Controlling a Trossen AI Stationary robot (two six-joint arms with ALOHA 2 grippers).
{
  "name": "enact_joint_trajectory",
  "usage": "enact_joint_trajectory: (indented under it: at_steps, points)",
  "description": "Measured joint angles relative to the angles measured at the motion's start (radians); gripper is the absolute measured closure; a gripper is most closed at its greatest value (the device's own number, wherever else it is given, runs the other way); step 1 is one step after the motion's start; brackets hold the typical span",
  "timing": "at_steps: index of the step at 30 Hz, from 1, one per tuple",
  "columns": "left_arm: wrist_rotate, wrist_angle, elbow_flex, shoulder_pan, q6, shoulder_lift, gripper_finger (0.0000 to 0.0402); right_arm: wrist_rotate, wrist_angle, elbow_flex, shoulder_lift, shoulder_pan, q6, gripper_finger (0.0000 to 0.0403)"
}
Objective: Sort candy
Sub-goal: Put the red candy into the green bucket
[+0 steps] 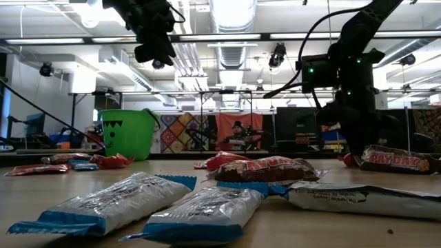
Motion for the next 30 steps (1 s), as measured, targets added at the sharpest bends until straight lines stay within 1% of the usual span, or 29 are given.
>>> enact_joint_trajectory:
  at_steps: [6, 17, 21, 25, 30]
  points:
    - [0.0, 0.0, 0.0, 0.0, 0.0, 0.0, 0.0259, -0.002, 0.009, -0.007, -0.054, 0.0, 0.037, 0.0381]
    - [0.0, 0.0, 0.0, 0.0, 0.02, 0.0, 0.0259, 0.006, 0.036, -0.011, -0.271, -0.001, 0.16, 0.0382]
    - [0.0, 0.0, 0.0, 0.0, 0.026, 0.001, 0.0259, 0.001, 0.111, -0.01, -0.319, -0.001, 0.202, 0.0382]
    - [0.004, 0.007, 0.0, -0.001, 0.048, 0.002, 0.0259, -0.008, 0.228, -0.008, -0.353, 0.0, 0.236, 0.0382]
    - [0.091, 0.057, 0.0, -0.002, 0.079, 0.002, 0.0259, -0.04, 0.428, -0.007, -0.38, 0.002, 0.259, 0.0382]
